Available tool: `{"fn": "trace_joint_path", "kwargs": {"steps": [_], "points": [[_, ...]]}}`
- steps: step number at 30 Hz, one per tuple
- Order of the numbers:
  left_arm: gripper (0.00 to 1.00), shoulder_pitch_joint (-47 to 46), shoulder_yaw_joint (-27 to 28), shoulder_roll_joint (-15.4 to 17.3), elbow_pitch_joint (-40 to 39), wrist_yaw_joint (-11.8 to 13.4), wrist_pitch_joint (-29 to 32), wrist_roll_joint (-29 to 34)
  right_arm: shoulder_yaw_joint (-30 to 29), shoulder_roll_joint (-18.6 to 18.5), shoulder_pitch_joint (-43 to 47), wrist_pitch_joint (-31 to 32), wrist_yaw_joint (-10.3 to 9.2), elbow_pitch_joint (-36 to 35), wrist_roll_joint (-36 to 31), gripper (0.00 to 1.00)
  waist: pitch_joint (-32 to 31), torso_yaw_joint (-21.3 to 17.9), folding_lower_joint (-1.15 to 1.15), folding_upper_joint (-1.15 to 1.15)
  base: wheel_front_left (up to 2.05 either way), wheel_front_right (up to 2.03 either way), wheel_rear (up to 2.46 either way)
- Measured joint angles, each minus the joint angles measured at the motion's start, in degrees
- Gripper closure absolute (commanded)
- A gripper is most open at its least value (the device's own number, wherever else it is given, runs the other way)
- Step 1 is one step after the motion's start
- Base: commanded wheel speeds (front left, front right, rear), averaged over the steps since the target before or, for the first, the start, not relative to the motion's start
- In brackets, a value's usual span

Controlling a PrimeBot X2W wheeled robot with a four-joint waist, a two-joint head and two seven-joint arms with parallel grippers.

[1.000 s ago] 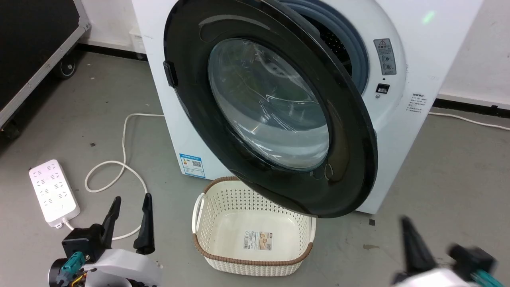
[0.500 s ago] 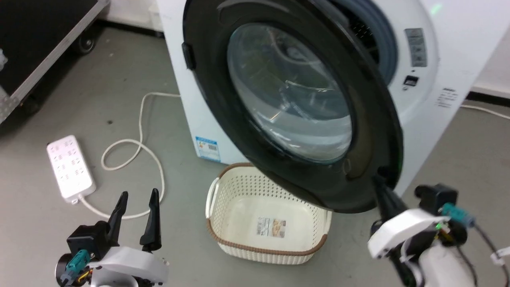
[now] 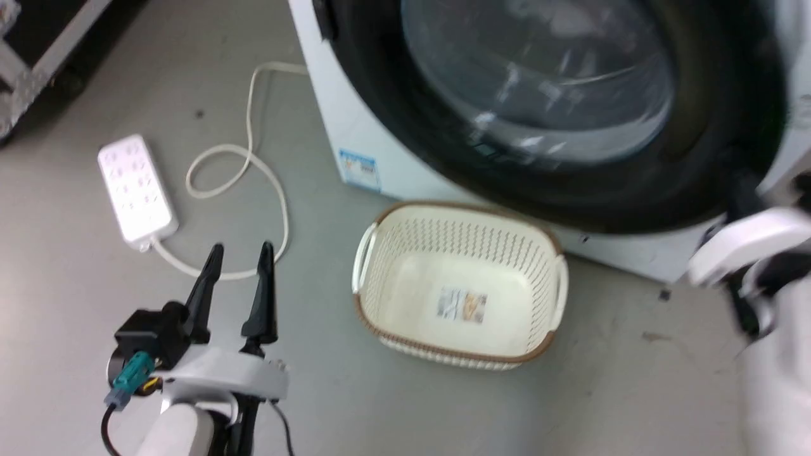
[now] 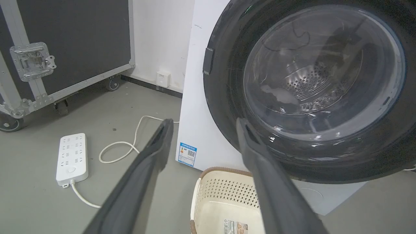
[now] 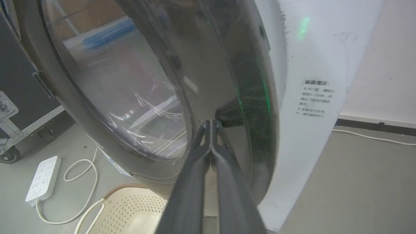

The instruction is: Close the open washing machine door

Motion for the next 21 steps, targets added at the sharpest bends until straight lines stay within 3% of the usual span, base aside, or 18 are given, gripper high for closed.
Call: {"fn": "trace_joint_path", "kwargs": {"steps": [5, 12, 21], "points": [[0.00, -2.1, 1.0, -1.8, 0.1, -1.8, 0.0, 1.2, -5.7, -1.9, -6.8, 0.3, -0.01, 0.6, -3.7, 1.00, 4.1, 1.8, 0.00, 0.00, 0.00, 0.00, 0.00], [0.00, -3.3, 3.0, -3.8, 0.8, -3.9, 0.0, 3.2, -9.3, -2.3, -12.0, -0.3, 0.10, 1.3, -6.8, 1.00, 8.0, 3.8, 0.00, 0.00, 0.00, 0.00, 0.00], [0.00, -2.9, 6.4, -4.8, 1.9, -5.3, 0.0, 6.1, -9.1, -1.2, -12.1, -5.3, 0.00, 0.7, -5.5, 1.00, 4.6, 2.1, 0.00, 0.00, 0.00, 0.00, 0.00]]}}
